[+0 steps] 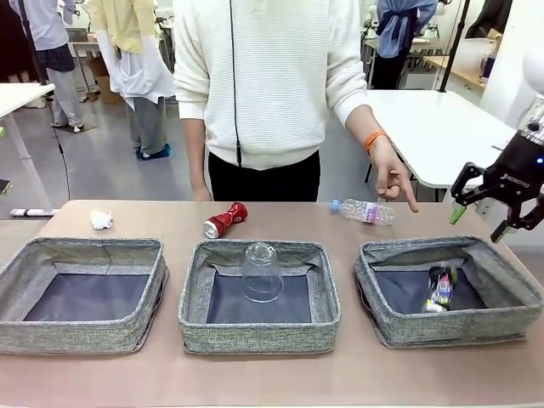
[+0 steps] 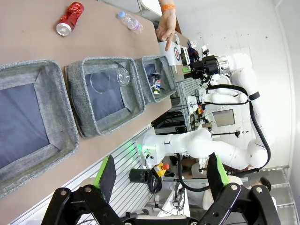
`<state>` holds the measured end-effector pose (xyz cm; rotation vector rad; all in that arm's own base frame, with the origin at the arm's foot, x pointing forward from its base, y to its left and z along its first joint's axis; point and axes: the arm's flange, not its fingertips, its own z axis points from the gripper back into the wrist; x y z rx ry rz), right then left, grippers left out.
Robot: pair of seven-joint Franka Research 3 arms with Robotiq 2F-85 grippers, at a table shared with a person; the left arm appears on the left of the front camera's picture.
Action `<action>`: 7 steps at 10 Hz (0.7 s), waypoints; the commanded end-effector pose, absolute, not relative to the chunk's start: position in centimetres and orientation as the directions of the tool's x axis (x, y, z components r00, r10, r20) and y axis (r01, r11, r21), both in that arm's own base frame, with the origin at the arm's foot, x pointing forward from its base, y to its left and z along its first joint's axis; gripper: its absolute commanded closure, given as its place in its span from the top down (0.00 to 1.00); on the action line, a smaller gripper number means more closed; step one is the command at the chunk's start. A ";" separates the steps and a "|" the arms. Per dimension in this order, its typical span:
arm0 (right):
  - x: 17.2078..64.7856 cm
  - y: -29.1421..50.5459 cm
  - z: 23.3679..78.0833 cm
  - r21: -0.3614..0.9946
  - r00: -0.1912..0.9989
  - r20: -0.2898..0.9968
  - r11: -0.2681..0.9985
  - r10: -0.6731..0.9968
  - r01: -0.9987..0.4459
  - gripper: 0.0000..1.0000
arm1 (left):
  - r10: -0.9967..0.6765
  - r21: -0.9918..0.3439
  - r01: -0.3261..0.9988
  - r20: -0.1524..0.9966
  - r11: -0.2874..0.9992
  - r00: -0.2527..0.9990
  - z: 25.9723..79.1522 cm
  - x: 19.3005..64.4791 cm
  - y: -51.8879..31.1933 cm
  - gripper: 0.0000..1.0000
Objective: Sort the waste into the appropriate baskets.
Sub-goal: Place the picked waste into the Fabric basket indicated by the person.
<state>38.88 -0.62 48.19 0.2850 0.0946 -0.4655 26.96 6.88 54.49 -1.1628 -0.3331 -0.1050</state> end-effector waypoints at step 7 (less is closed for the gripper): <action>39.7 0.8 52.5 0.806 0.918 -0.396 0.471 -0.022 0.359 1.00 | 0.081 -0.882 0.263 0.317 0.391 0.945 54.5 26.8 7.0 1.00</action>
